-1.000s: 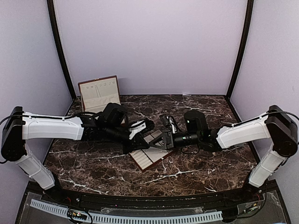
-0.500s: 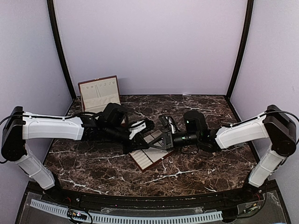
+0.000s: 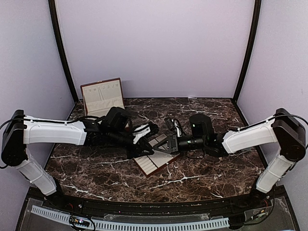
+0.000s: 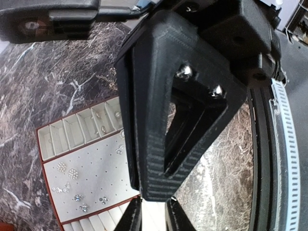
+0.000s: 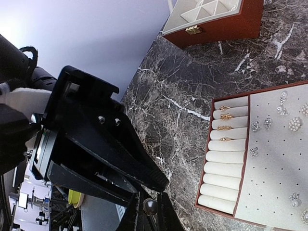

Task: Organize the mixed jewelry
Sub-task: Pass from the left arm to the right

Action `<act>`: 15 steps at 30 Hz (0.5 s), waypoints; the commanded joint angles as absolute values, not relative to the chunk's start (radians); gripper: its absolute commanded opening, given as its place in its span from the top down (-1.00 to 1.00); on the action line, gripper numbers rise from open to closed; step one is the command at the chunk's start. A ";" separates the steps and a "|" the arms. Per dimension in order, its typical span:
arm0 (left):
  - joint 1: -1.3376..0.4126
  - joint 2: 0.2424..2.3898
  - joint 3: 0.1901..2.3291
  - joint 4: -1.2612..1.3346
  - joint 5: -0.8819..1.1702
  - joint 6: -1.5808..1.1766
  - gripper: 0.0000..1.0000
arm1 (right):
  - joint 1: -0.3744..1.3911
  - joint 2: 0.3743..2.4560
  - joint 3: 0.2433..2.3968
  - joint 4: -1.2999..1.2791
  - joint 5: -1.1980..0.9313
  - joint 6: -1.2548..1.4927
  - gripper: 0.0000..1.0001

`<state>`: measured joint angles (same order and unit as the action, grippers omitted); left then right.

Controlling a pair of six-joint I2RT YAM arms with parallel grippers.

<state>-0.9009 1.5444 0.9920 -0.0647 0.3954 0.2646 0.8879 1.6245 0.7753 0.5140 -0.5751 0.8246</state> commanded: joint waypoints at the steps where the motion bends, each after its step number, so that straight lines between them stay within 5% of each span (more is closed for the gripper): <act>1: -0.904 1.505 0.957 -0.047 0.363 0.271 0.35 | 0.871 1.569 0.755 0.530 -0.532 0.803 0.90; 8: -0.904 1.442 0.918 -0.020 0.324 0.230 0.01 | 0.856 1.523 0.759 0.465 -0.472 0.743 0.90; 15: -0.910 1.460 0.906 0.150 0.354 -0.050 -0.03 | 0.856 1.503 0.764 0.465 -0.428 0.736 0.90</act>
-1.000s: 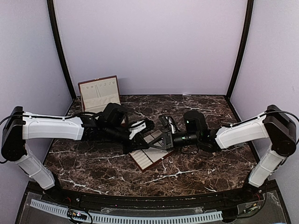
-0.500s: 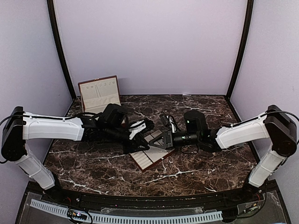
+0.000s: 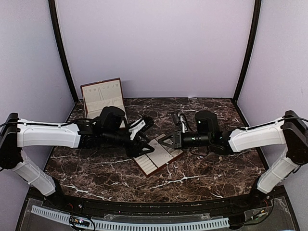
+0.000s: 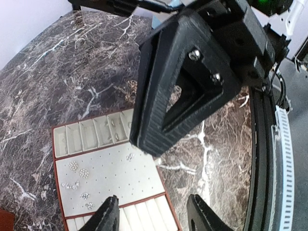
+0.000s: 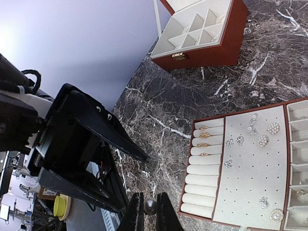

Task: Organize the mixed jewelry
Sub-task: Pass from the left arm to the right, then pass from the right arm to the left

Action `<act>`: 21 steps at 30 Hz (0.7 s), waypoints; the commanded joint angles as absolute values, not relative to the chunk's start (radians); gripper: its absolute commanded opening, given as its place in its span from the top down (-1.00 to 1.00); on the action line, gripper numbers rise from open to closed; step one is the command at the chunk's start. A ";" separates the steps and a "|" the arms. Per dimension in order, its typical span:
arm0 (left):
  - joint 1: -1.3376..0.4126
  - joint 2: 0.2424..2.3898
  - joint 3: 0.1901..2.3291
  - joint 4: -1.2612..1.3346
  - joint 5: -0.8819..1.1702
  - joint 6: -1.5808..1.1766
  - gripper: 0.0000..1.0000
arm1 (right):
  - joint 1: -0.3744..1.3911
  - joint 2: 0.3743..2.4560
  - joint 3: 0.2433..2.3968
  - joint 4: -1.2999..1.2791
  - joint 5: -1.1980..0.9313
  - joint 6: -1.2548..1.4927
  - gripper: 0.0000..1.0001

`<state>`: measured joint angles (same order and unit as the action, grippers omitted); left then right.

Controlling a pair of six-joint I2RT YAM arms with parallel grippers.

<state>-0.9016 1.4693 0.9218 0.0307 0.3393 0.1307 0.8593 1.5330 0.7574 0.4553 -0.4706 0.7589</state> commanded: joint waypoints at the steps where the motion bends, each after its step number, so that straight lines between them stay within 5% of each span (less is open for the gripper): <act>1: -0.912 1.465 0.909 0.170 0.350 -0.066 -0.02 | 0.856 1.500 0.764 0.465 -0.423 0.736 0.90; 21: -0.944 1.569 0.961 0.263 0.312 -0.168 0.34 | 0.859 1.489 0.770 0.474 -0.397 0.734 0.88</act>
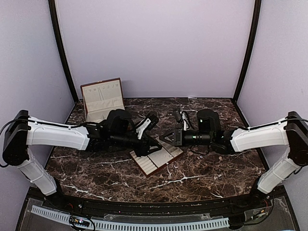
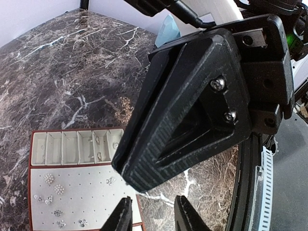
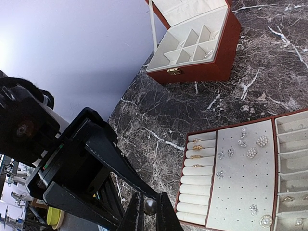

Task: Organize the mixed jewelry
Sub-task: Pass from the right arm to the left

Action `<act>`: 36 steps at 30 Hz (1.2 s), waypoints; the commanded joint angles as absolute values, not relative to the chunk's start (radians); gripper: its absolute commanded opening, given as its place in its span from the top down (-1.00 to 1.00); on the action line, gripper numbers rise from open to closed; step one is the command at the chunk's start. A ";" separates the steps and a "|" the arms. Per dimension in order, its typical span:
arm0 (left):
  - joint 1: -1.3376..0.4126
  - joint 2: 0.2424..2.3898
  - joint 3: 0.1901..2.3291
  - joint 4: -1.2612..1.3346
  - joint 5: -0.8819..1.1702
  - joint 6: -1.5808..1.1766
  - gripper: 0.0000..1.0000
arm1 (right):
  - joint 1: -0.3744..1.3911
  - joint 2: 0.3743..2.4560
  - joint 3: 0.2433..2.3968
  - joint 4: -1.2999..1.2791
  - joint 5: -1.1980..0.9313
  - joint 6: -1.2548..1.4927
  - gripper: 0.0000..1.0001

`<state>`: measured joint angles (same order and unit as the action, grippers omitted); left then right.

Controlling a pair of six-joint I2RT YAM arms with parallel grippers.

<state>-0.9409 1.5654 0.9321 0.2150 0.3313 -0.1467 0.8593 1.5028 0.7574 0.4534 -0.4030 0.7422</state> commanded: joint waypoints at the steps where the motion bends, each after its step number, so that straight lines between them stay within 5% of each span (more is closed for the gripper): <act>1: -0.944 1.571 0.961 0.270 0.309 -0.171 0.37 | 0.859 1.490 0.770 0.474 -0.398 0.734 0.88; 17: -0.944 1.586 0.960 0.307 0.273 -0.179 0.57 | 0.868 1.496 0.773 0.467 -0.402 0.732 0.88; 27: -0.944 1.590 0.957 0.330 0.255 -0.189 1.00 | 0.876 1.509 0.776 0.463 -0.409 0.730 0.88; 36: -0.944 1.597 0.952 0.334 0.247 -0.192 1.00 | 0.876 1.484 0.766 0.456 -0.367 0.731 0.88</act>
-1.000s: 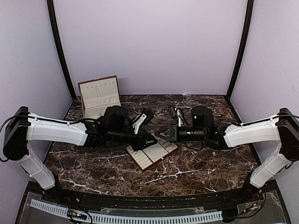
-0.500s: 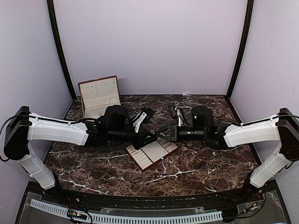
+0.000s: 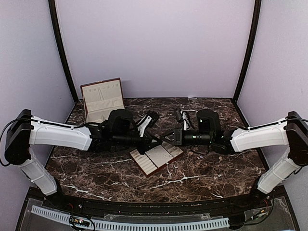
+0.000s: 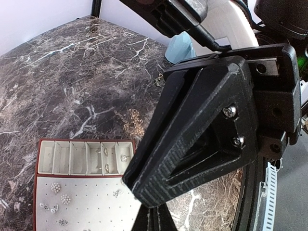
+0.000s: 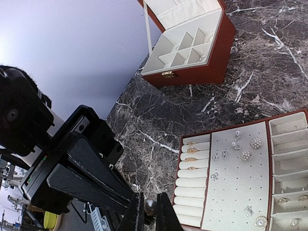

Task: Organize the mixed jewelry
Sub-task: Pass from the right arm to the left, then pass from the left arm to the right

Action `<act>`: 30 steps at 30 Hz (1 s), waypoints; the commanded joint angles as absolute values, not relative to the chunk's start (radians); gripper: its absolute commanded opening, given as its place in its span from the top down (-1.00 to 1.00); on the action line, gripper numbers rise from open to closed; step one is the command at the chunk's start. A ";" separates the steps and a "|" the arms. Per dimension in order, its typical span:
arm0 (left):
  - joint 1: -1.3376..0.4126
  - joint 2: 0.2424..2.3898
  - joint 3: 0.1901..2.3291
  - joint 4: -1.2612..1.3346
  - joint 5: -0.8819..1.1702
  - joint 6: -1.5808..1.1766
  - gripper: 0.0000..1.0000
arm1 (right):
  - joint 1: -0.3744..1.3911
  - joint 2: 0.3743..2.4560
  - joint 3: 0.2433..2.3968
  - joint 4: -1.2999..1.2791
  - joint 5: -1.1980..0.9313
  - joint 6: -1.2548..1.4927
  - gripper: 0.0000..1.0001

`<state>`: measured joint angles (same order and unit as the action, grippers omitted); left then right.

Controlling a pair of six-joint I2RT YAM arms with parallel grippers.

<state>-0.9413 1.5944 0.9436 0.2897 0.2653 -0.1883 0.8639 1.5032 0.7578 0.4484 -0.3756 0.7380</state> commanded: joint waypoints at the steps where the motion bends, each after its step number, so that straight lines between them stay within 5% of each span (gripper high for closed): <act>1: -0.945 1.596 0.950 0.335 0.248 -0.192 1.00 | 0.876 1.480 0.763 0.458 -0.364 0.733 0.84; 8: -0.945 1.579 0.904 0.373 0.270 -0.188 1.00 | 0.848 1.436 0.731 0.497 -0.371 0.764 0.22; 20: -0.942 1.543 0.844 0.469 0.351 -0.215 1.00 | 0.769 1.371 0.648 0.593 -0.534 0.770 0.07; 30: -0.863 1.524 0.759 0.726 0.748 -0.402 1.00 | 0.774 1.341 0.662 0.583 -0.767 0.728 -0.07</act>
